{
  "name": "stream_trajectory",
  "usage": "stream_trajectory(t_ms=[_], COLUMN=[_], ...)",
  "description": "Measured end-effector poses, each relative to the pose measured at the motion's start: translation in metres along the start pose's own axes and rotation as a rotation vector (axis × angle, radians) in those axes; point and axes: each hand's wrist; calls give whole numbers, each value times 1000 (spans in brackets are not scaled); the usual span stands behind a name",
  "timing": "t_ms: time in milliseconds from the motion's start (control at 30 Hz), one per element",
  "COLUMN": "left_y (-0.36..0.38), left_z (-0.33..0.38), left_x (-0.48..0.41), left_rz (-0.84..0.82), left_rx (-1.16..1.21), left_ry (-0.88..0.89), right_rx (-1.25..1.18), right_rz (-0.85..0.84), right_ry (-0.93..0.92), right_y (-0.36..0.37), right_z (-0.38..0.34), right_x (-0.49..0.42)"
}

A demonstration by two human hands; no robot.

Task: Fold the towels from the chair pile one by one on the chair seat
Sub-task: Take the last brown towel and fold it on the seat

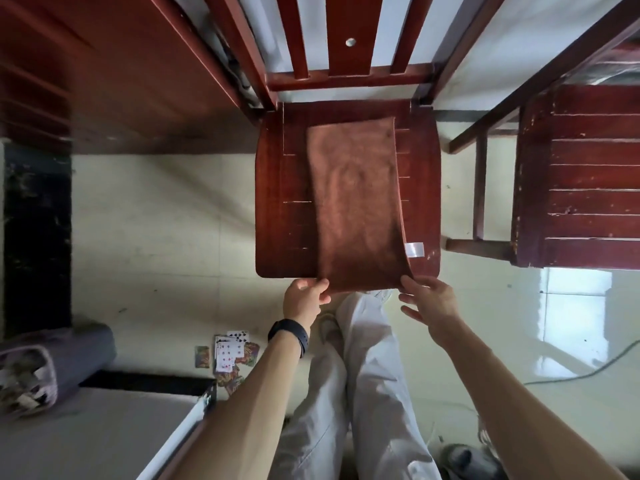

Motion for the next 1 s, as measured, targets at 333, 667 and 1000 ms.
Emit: stream_trajectory(t_ms=[333, 667, 1000], left_y=[-45, -39, 27], left_z=[4, 106, 171], left_x=[66, 21, -82], left_rz=[-134, -70, 101], left_rx=[-100, -647, -564], left_ry=[217, 711, 654], right_rx=[122, 435, 519], right_rz=[35, 89, 111], right_ry=[-259, -610, -575], right_y=[-1, -5, 37], right_z=[21, -72, -165], right_x=[92, 44, -83])
Point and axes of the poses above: each hand's wrist, its own x-axis away from the middle knuckle, its own y-axis out of the palm, z = x × y
